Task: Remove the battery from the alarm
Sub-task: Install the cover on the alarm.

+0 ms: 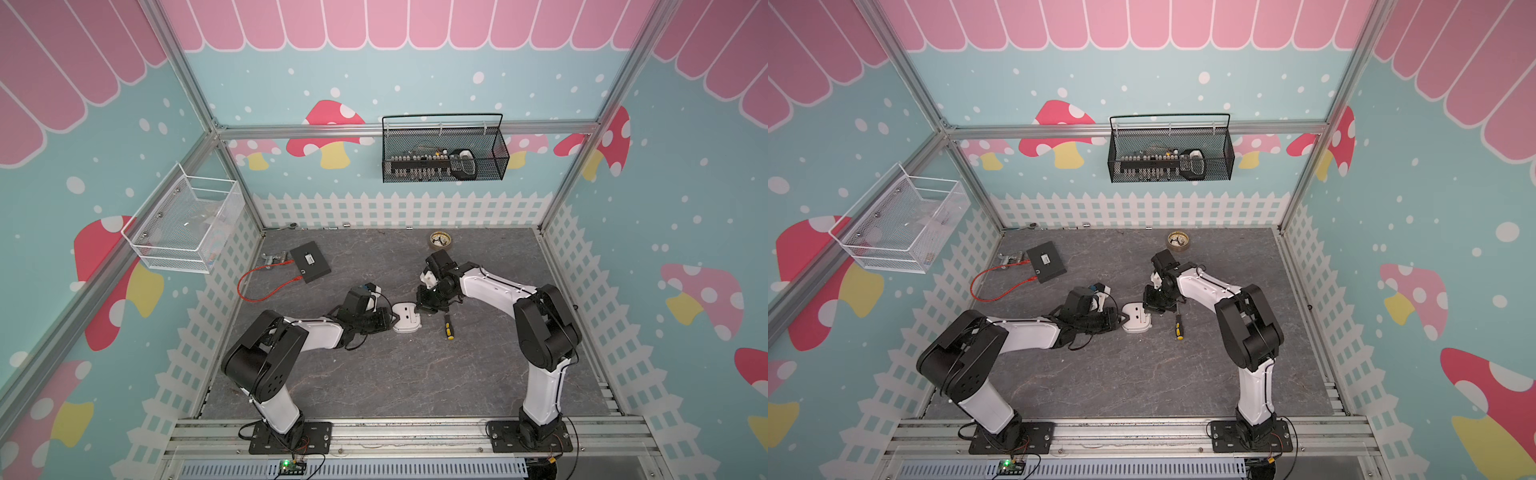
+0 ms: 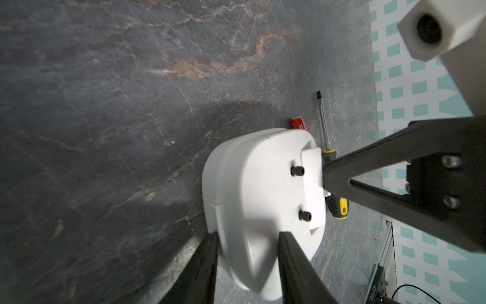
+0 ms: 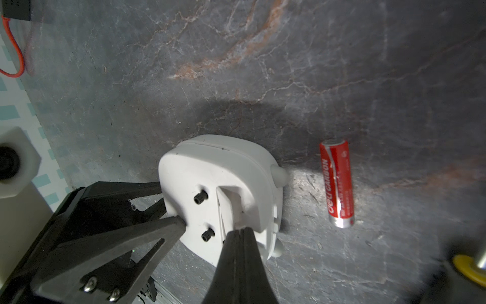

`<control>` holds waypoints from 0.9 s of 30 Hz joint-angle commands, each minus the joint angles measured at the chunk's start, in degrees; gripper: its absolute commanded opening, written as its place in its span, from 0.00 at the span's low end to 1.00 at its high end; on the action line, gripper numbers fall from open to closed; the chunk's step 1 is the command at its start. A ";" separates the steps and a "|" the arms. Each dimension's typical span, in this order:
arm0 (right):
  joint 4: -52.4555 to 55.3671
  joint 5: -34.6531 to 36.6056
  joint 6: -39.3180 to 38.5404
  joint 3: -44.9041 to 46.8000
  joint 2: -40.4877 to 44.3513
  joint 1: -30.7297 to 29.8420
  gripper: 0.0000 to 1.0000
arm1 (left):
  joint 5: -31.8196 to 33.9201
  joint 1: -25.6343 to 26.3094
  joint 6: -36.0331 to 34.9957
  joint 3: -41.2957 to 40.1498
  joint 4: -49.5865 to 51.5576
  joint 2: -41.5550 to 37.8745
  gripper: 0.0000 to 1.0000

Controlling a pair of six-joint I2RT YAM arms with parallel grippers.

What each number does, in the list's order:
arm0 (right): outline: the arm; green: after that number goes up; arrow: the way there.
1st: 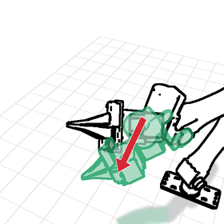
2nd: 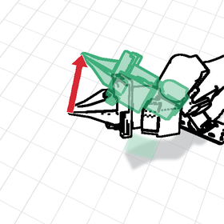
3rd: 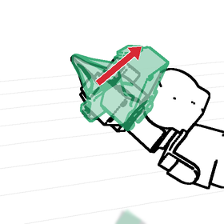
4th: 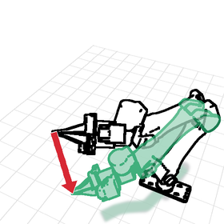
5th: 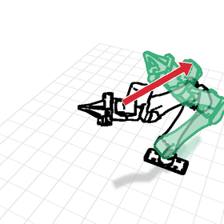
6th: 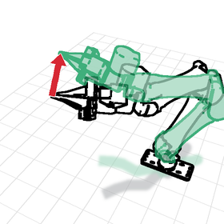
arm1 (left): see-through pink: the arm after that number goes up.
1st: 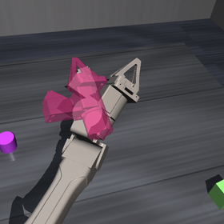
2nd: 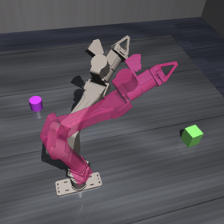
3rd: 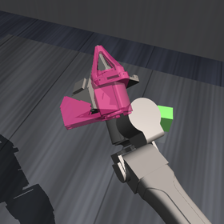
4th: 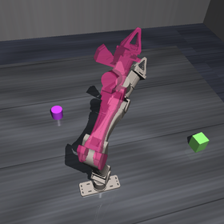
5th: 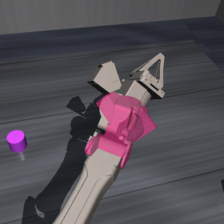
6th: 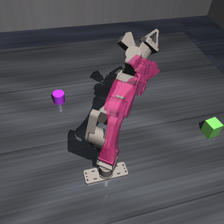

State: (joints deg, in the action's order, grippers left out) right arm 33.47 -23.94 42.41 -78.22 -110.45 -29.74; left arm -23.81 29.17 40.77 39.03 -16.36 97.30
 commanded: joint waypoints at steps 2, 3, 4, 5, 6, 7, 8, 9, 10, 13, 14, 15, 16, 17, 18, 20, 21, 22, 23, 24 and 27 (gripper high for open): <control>-0.64 -2.37 1.08 2.17 1.23 -0.01 0.00 | 0.09 0.45 0.27 -0.93 1.33 0.33 0.40; -0.88 -2.71 1.17 2.34 1.27 0.11 0.00 | 0.08 0.45 0.27 -0.98 1.29 0.29 0.40; -1.12 -3.01 1.33 2.39 1.33 0.18 0.00 | 0.04 0.45 0.18 -1.03 1.33 0.28 0.40; -1.30 -3.17 1.36 2.40 1.30 0.28 0.00 | -0.01 0.45 0.18 -0.98 1.33 0.31 0.40; -1.39 -3.23 1.41 2.50 1.28 0.30 0.00 | 0.01 0.45 0.18 -0.93 1.34 0.30 0.40; -1.55 -3.36 1.55 2.52 1.28 0.36 0.00 | 0.08 0.41 0.16 -0.91 1.33 0.22 0.40; -2.01 -3.86 1.70 2.70 1.29 0.46 0.00 | 0.09 0.45 0.18 -0.93 1.29 0.28 0.40; -2.26 -4.21 1.87 3.00 1.24 0.62 0.00 | 0.08 0.45 0.17 -0.94 1.37 0.30 0.40; -2.54 -4.18 2.05 3.17 1.22 0.69 0.00 | 0.02 0.45 0.18 -0.97 1.33 0.38 0.40; -3.63 -5.28 2.39 4.29 1.26 1.40 0.00 | 0.10 0.45 0.18 -0.96 1.26 0.44 0.40; -3.89 -5.41 2.57 4.72 2.32 1.68 0.00 | 0.15 0.43 0.17 -0.92 1.33 0.38 0.40; -3.87 -5.18 2.55 4.82 3.13 1.90 0.00 | 0.12 0.45 0.12 -0.96 1.33 0.42 0.40; -3.85 -5.26 2.54 5.08 3.33 2.01 0.00 | 0.09 0.44 0.18 -0.97 1.34 0.44 0.40; -3.81 -5.43 2.50 5.26 3.40 2.20 0.00 | 0.09 0.44 0.18 -0.96 1.28 0.51 0.40; -3.85 -5.33 2.49 5.44 3.51 2.19 0.00 | 0.09 0.45 0.14 -0.93 1.33 0.53 0.40; -3.85 -5.25 2.36 5.70 3.74 2.48 0.00 | 0.15 0.45 0.10 -0.97 1.32 0.52 0.40; -3.78 -5.15 2.30 5.79 3.81 2.49 0.00 | 0.09 0.44 0.09 -0.97 1.27 0.51 0.40; -3.76 -5.22 2.32 5.86 3.89 2.53 0.00 | 0.13 0.45 0.09 -0.96 1.36 0.48 0.40; -3.72 -5.31 2.28 5.96 3.76 2.49 0.00 | 0.12 0.45 0.10 -0.97 1.29 0.51 0.40; -3.83 -5.32 2.32 6.04 3.80 2.51 0.00 | 0.12 0.45 0.10 -0.97 1.30 0.52 0.40; -3.85 -5.33 2.24 5.85 3.97 2.65 0.00 | 0.06 0.45 0.10 -0.92 1.29 0.63 0.40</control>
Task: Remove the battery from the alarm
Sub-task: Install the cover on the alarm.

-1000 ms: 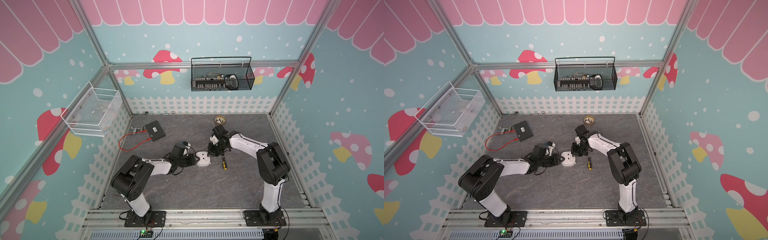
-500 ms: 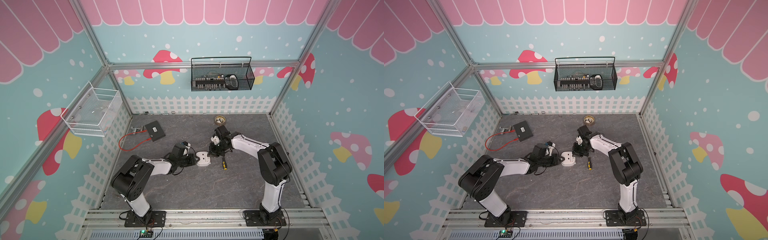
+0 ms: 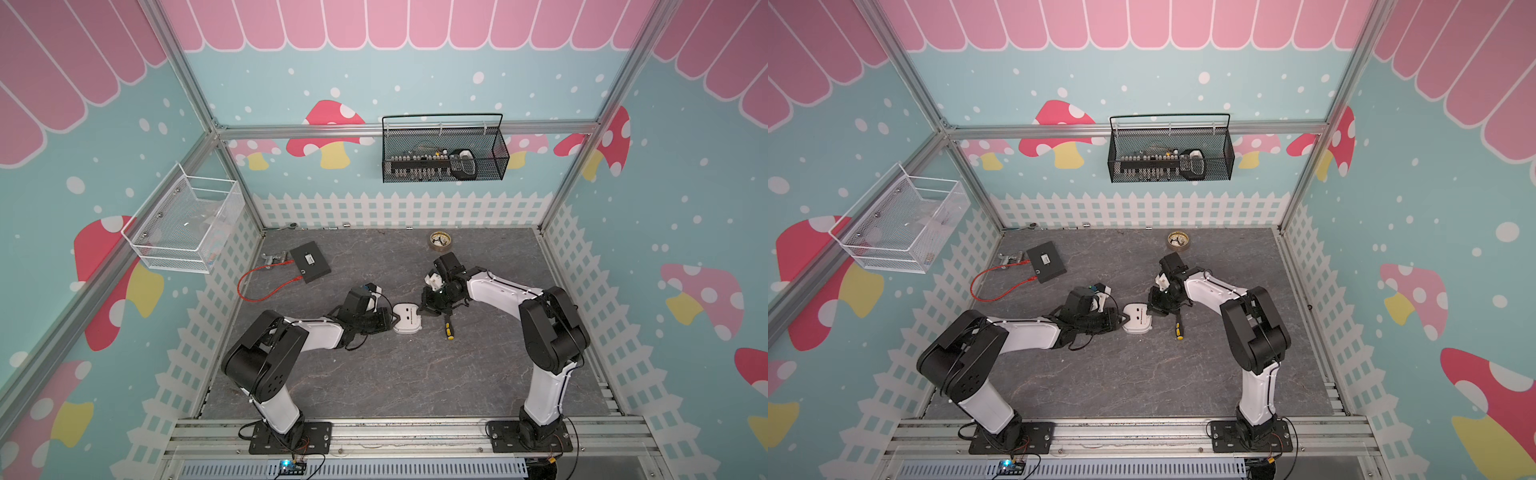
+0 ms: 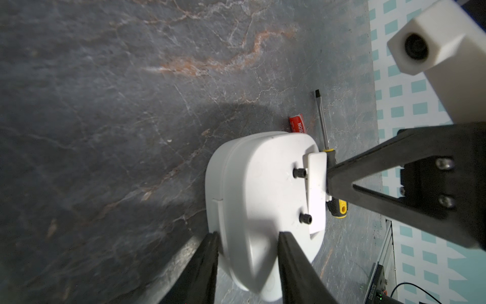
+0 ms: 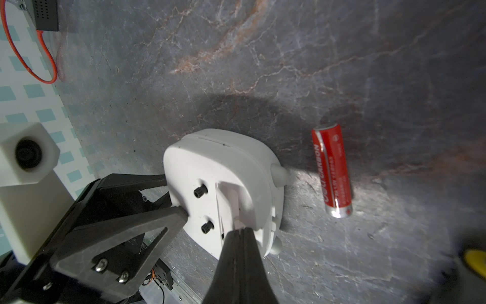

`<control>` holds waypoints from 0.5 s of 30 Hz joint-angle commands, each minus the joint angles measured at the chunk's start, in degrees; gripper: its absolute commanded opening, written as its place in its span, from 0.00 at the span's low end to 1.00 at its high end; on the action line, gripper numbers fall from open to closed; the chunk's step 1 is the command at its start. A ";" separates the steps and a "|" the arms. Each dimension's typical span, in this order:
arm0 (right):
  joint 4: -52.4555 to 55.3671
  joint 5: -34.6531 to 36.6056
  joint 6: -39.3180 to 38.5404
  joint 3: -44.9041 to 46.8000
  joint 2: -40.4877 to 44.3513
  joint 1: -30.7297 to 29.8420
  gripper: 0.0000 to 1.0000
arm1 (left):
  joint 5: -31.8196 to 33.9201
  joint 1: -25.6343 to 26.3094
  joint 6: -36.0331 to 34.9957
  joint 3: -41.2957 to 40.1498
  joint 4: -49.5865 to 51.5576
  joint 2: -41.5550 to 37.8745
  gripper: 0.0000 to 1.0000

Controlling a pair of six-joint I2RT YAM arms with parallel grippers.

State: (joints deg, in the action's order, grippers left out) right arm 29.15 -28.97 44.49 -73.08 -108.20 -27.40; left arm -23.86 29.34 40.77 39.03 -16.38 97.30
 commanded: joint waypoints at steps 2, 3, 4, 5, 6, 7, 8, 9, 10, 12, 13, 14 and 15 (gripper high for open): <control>0.54 -0.54 0.07 0.33 1.86 0.87 0.00 | 0.04 0.28 0.09 -0.96 1.35 0.57 0.40; 0.56 -0.70 -0.02 0.22 1.77 0.96 0.00 | 0.09 0.28 0.10 -0.99 1.26 0.57 0.40; 0.71 -0.70 -0.10 0.06 1.60 0.94 0.00 | 0.06 0.28 0.10 -0.96 1.26 0.53 0.40; 0.82 -0.96 -0.19 0.12 1.42 0.94 0.00 | 0.12 0.28 0.09 -0.98 1.27 0.57 0.40; 0.75 -1.23 -0.24 0.21 1.25 0.94 0.00 | 0.09 0.28 0.09 -0.96 1.19 0.62 0.40; 0.80 -1.17 -0.31 0.30 1.17 0.94 0.00 | 0.07 0.28 0.08 -0.97 1.22 0.63 0.40; 0.78 -1.00 -0.28 0.37 1.31 0.94 0.00 | 0.05 0.23 0.09 -0.97 1.09 0.62 0.40; 0.87 -0.99 -0.29 0.34 1.32 0.96 0.00 | 0.04 0.28 0.14 -0.97 1.09 0.76 0.40; 0.82 -0.87 -0.20 0.31 1.35 0.94 0.00 | 0.09 0.28 0.18 -1.03 1.09 0.71 0.40; 0.83 -0.96 -0.20 0.48 1.45 0.94 0.00 | 0.07 0.28 0.18 -1.06 1.09 0.77 0.40; 0.83 -0.99 -0.24 0.61 1.48 0.94 0.00 | 0.04 0.28 0.18 -1.05 0.98 0.78 0.40; 0.74 -0.97 -0.12 0.70 1.50 0.90 0.00 | 0.04 0.28 0.18 -1.06 0.95 0.81 0.40; 0.50 -1.08 0.10 0.94 1.58 0.86 0.00 | 0.04 0.27 0.27 -0.97 0.93 0.88 0.40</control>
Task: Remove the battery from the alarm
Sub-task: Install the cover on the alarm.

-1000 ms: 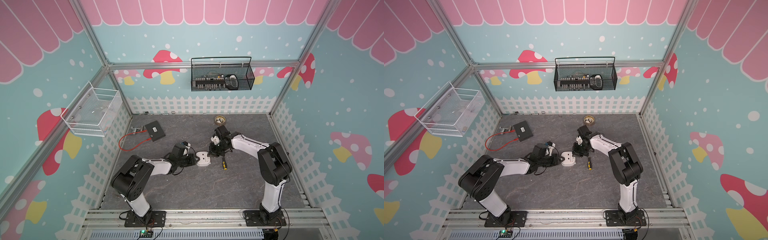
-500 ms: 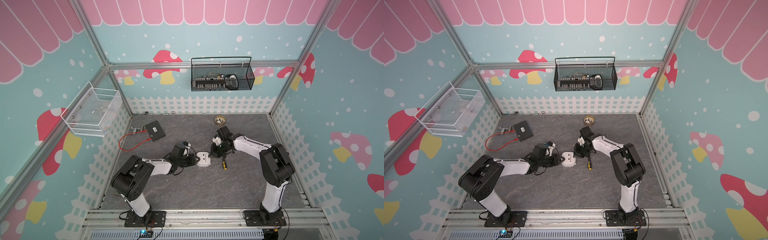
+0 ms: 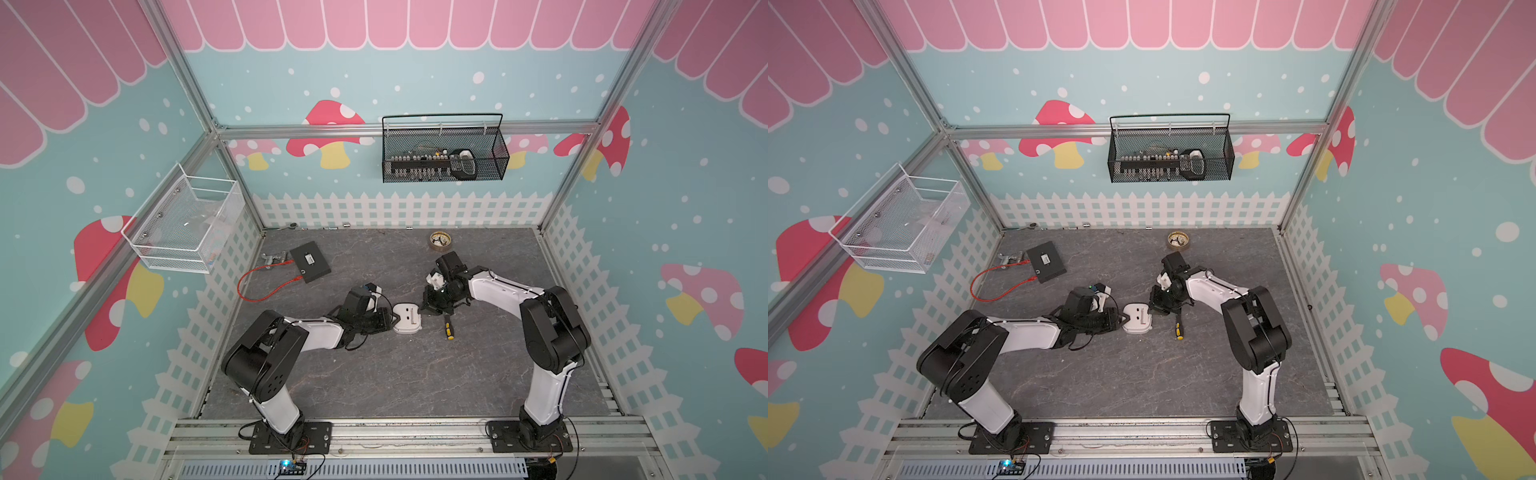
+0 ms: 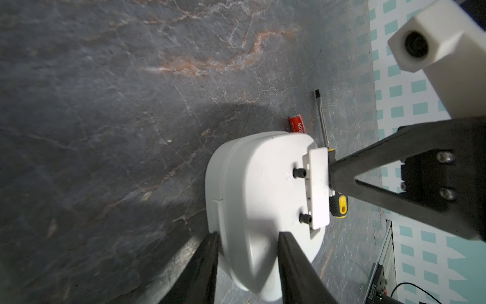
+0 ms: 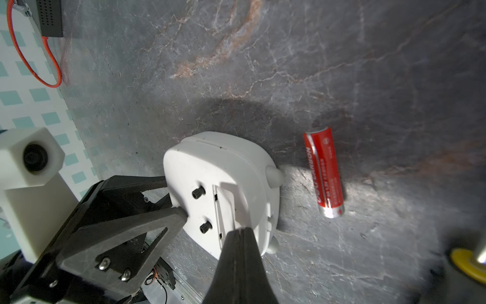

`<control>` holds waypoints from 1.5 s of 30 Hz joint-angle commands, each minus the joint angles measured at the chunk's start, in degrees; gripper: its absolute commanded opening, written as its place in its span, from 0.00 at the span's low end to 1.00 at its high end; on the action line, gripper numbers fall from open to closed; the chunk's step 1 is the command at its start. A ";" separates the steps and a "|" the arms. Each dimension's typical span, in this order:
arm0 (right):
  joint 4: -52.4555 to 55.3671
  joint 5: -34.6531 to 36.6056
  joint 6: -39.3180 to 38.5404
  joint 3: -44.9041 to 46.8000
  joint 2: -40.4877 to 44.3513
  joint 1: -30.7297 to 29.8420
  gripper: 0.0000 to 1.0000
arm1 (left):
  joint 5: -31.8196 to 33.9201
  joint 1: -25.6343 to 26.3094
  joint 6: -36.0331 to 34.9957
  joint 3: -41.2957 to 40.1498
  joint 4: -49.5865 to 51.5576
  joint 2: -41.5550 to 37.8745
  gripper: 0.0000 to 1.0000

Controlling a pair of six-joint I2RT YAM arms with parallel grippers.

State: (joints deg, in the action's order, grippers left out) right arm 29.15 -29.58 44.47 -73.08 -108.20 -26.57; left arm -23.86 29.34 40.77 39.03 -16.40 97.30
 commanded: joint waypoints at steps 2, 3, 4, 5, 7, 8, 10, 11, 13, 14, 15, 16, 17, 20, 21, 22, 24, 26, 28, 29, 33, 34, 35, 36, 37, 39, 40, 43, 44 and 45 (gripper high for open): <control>0.13 -0.80 0.26 0.93 1.55 -0.06 0.00 | -0.03 0.28 0.27 -0.96 0.91 0.96 0.40; 0.06 -0.74 0.35 1.03 1.43 -0.15 0.00 | -0.03 0.28 0.27 -0.97 0.91 0.97 0.40; -0.03 -0.74 0.44 1.04 1.42 -0.23 0.00 | -0.05 0.28 0.27 -0.92 0.90 0.97 0.40; -0.14 -0.73 0.52 1.07 1.44 -0.28 0.00 | 0.04 0.23 0.27 -1.01 0.89 0.88 0.40; -0.73 -0.89 0.94 1.35 1.42 -0.37 0.00 | 0.05 0.21 0.27 -1.06 0.86 0.83 0.40; -0.88 -1.00 1.08 1.32 1.33 -0.54 0.00 | 0.06 0.28 0.27 -1.10 0.91 0.91 0.40; -1.01 -1.11 1.27 1.11 1.15 -0.79 0.00 | 0.04 0.28 0.27 -1.06 0.95 0.88 0.40; -1.36 -1.35 1.43 1.24 1.15 -0.81 0.00 | 0.04 0.28 0.27 -1.06 0.90 0.92 0.40; -1.55 -1.09 1.74 1.11 1.20 -0.94 0.00 | -0.02 0.28 0.27 -1.06 0.87 0.88 0.40; -1.53 -1.17 1.76 1.14 1.17 -0.90 0.00 | -0.01 0.27 0.27 -1.06 0.93 0.85 0.40; -1.54 -1.26 1.75 1.17 1.09 -1.00 0.00 | 0.01 0.28 0.27 -1.06 0.87 0.82 0.40; -1.55 -1.14 1.75 1.23 0.99 -1.00 0.00 | -0.01 0.28 0.27 -1.06 0.93 0.92 0.40; -1.63 -1.16 1.75 1.35 0.90 -0.97 0.00 | -0.05 0.23 0.27 -1.08 0.86 0.91 0.40; -1.87 -0.88 1.85 1.54 0.80 -1.05 0.00 | -0.05 0.28 0.25 -1.14 0.83 0.92 0.40; -1.90 -0.79 1.83 1.55 0.80 -1.03 0.00 | -0.04 0.28 0.25 -1.14 0.76 0.89 0.40; -1.90 -0.74 1.85 1.62 0.81 -1.03 0.00 | 0.00 0.28 0.27 -1.13 0.75 0.88 0.40; -1.89 -0.57 1.83 1.62 0.80 -1.05 0.00 | 0.05 0.21 0.27 -1.23 0.80 0.85 0.40; -1.88 -0.37 1.87 1.80 0.84 -1.02 0.00 | 0.12 0.28 0.22 -1.23 0.69 0.92 0.40; -1.88 -0.39 1.93 1.96 0.87 -1.01 0.00 | 0.06 0.28 0.21 -1.23 0.76 0.89 0.40; -1.90 -0.38 1.88 2.06 0.81 -0.99 0.00 | 0.09 0.28 0.26 -1.23 0.76 0.94 0.40; -1.99 -0.13 2.08 2.36 0.89 -1.03 0.00 | 0.11 0.28 0.18 -1.23 0.76 0.97 0.40; -1.99 -0.04 2.20 2.37 0.97 -0.99 0.00 | 0.07 0.25 0.18 -1.23 0.76 0.97 0.40; -1.97 -0.08 2.14 2.41 0.89 -1.00 0.00 | -0.02 0.28 0.18 -1.23 0.76 0.99 0.40; -1.99 -0.04 2.18 2.41 0.89 -1.03 0.00 | -0.02 0.27 0.18 -1.23 0.63 1.06 0.40; -2.04 -0.04 2.28 2.52 0.90 -1.06 0.00 | -0.05 0.27 0.18 -1.28 0.67 1.11 0.40; -2.26 -0.20 2.30 2.59 0.82 -1.11 0.00 | 0.02 0.28 0.18 -1.32 0.55 1.08 0.40; -2.21 -0.21 2.24 2.43 0.80 -1.15 0.00 | -0.03 0.28 0.18 -1.32 0.52 1.08 0.40; -2.25 -0.31 2.29 2.12 0.80 -1.18 0.00 | -0.05 0.28 0.23 -1.32 0.44 1.26 0.40; -2.17 -0.22 2.46 2.07 0.93 -1.15 0.00 | -0.01 0.28 0.26 -1.32 0.41 1.23 0.40; -2.00 0.04 2.46 2.15 1.12 -1.21 0.00 | -0.05 0.28 0.19 -1.32 0.44 1.28 0.40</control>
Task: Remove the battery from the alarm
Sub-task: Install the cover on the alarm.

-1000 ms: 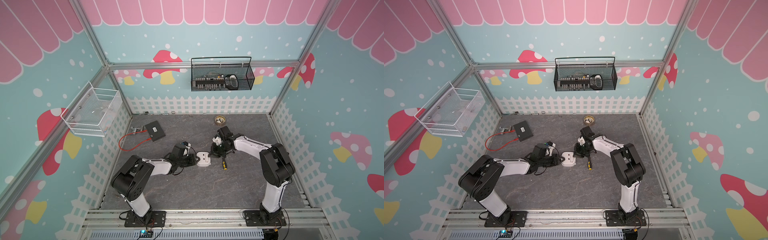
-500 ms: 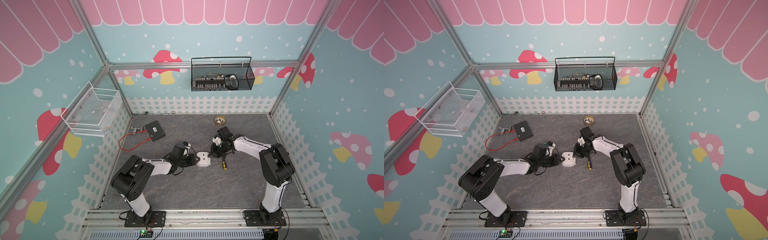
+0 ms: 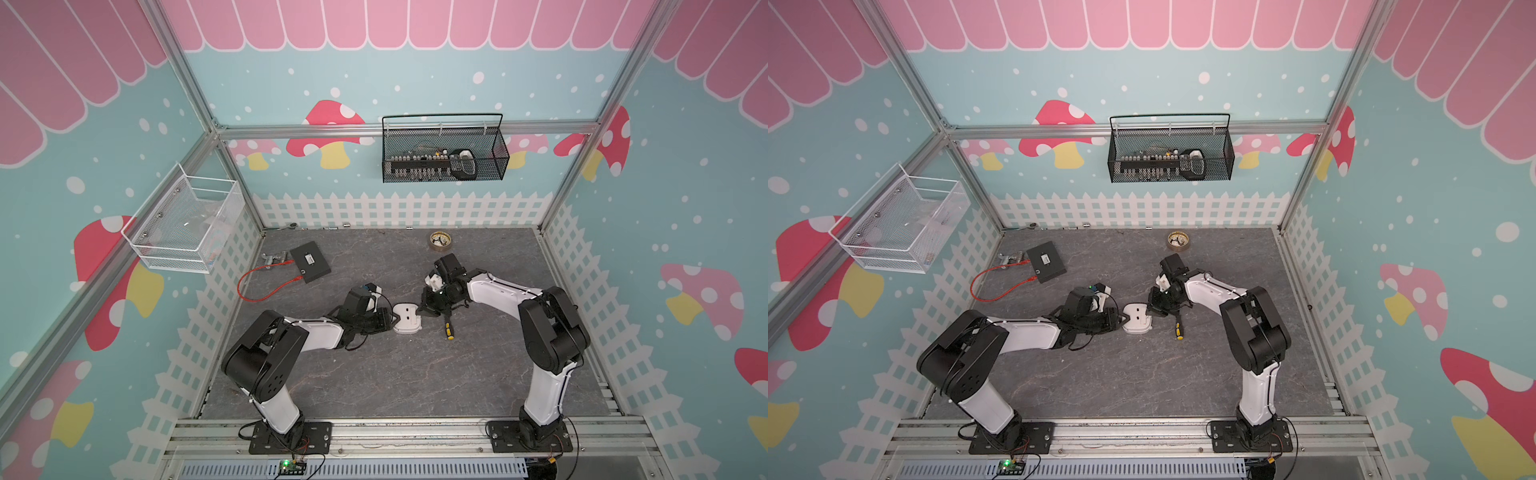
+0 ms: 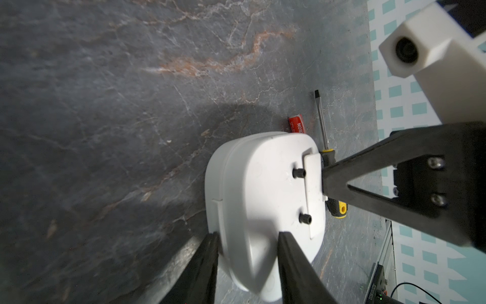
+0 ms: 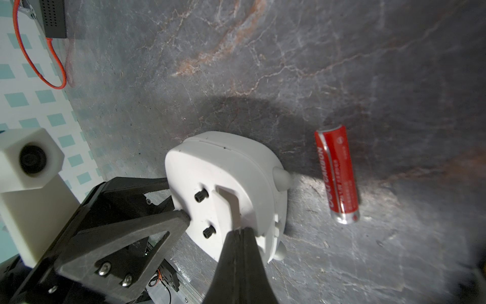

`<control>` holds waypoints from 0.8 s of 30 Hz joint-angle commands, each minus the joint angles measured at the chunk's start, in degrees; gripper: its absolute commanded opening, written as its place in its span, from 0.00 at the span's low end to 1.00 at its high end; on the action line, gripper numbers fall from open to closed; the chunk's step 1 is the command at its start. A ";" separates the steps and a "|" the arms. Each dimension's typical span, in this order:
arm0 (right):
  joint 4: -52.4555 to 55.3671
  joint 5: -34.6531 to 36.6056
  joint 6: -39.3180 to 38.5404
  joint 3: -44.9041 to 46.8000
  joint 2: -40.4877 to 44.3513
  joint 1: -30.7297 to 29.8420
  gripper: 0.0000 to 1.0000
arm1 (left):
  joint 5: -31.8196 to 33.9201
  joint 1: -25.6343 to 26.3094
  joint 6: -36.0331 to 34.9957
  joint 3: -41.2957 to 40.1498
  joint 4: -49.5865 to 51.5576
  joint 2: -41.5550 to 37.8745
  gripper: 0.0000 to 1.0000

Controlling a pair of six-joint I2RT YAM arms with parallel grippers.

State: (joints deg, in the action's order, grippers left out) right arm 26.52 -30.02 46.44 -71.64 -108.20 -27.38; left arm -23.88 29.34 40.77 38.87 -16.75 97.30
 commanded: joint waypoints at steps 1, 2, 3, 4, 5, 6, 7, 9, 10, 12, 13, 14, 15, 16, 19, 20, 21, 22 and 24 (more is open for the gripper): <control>0.68 0.51 0.54 0.81 1.37 -0.40 0.00 | 0.06 0.27 0.12 -1.17 0.76 1.23 0.40; 0.64 0.57 0.52 0.88 1.57 -0.40 0.00 | 0.06 0.28 0.18 -1.24 0.79 1.23 0.40; 0.63 0.75 0.63 1.04 1.83 -0.31 0.00 | 0.01 0.28 0.18 -1.23 0.72 1.35 0.40; 0.67 0.75 0.68 1.06 1.85 -0.40 0.00 | -0.10 0.28 0.18 -1.14 0.70 1.34 0.40; 0.72 0.75 0.75 1.19 1.86 -0.38 0.00 | -0.11 0.28 0.27 -1.17 0.67 1.49 0.40; 0.64 0.69 0.84 1.15 1.90 -0.39 0.00 | -0.19 0.28 0.27 -1.17 0.63 1.49 0.40; 0.67 0.80 0.85 1.23 1.93 -0.35 0.00 | -0.12 0.20 0.27 -1.16 0.67 1.42 0.40; 0.72 0.84 0.82 1.24 2.10 -0.39 0.00 | -0.12 0.26 0.23 -1.32 0.60 1.36 0.40; 0.79 0.93 0.85 1.24 2.20 -0.35 0.00 | -0.09 0.28 0.26 -1.26 0.61 1.32 0.40; 0.89 1.07 0.84 1.07 2.29 -0.39 0.00 | -0.11 0.27 0.19 -1.17 0.67 1.41 0.40; 1.03 1.18 0.82 1.00 2.36 -0.40 0.00 | -0.12 0.27 0.19 -1.16 0.70 1.43 0.40; 1.06 1.28 0.88 0.97 2.51 -0.39 0.00 | -0.10 0.27 0.20 -1.12 0.67 1.52 0.40; 1.07 1.37 0.98 0.97 2.64 -0.40 0.00 | -0.12 0.18 0.16 -1.03 0.67 1.58 0.40; 1.16 1.50 0.96 0.89 2.80 -0.39 0.00 | -0.12 0.23 0.18 -1.08 0.67 1.56 0.40; 1.59 1.70 0.93 0.54 2.91 -0.39 0.00 | -0.16 0.16 0.18 -1.08 0.67 1.62 0.40; 1.68 1.72 0.94 0.45 2.82 -0.40 0.00 | -0.12 0.27 0.18 -1.08 0.70 1.58 0.40; 1.73 1.70 0.84 0.44 2.74 -0.32 0.00 | -0.12 0.19 0.18 -1.08 0.64 1.58 0.40; 1.78 1.70 0.78 0.44 2.61 -0.36 0.00 | -0.13 0.21 0.18 -1.08 0.62 1.66 0.40; 1.95 1.81 0.61 0.61 2.43 -0.49 0.00 | -0.12 0.20 0.10 -1.08 0.67 1.69 0.40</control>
State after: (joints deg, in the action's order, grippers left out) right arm 27.07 -28.95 47.05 -71.46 -106.96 -27.42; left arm -24.03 29.32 40.77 38.87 -17.12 97.51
